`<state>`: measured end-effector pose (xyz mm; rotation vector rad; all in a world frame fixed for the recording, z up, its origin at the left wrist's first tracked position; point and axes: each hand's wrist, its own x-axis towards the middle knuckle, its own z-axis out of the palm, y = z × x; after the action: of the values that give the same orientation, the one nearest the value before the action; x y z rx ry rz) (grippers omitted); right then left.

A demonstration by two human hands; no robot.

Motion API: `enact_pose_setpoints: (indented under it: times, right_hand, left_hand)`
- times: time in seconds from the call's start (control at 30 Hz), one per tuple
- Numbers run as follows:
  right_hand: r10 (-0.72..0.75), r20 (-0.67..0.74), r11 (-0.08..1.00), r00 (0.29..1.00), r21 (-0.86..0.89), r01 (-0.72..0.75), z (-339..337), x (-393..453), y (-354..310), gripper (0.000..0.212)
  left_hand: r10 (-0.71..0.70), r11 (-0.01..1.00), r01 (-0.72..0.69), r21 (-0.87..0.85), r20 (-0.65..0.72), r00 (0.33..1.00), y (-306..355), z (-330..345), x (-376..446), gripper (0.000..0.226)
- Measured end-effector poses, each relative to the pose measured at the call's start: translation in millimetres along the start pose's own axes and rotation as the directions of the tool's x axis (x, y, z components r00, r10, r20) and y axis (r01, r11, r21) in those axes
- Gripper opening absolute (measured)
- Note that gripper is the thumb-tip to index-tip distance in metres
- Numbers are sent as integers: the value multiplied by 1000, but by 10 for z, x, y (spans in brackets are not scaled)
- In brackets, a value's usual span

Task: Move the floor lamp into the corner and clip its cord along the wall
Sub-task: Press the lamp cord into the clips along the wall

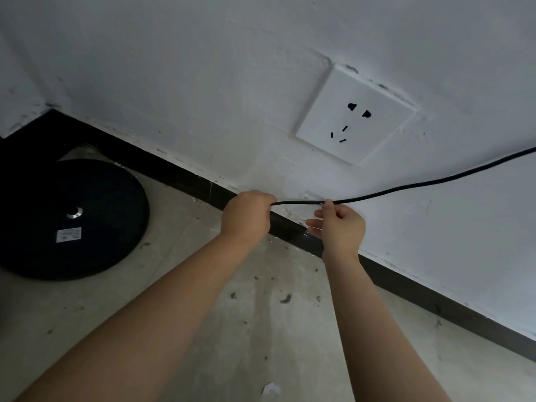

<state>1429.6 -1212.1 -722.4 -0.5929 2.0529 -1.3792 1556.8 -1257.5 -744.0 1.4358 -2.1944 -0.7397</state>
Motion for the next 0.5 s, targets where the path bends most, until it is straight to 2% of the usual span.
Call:
enact_pose_setpoints:
  times: [0.17, 0.33, 0.4, 0.5]
  right_hand:
    - [56, 18, 996, 998, 63, -58, -75, 68, 38, 17]
    - [145, 73, 979, 987, 134, -153, -94, 37, 45, 20]
    - [154, 78, 978, 985, 131, -163, -110, 41, 40, 21]
    - [186, 75, 971, 980, 136, -195, -147, 41, 72, 24]
  left_hand:
    - [4, 996, 10, 88, -163, 987, 100, 55, 184, 20]
    - [-56, 992, 88, 94, -299, 953, 157, 76, 127, 13]
    - [-8, 994, 50, 102, -379, 926, 185, 54, 58, 9]
    - [115, 986, -55, 155, -415, 903, 194, 6, 30, 28]
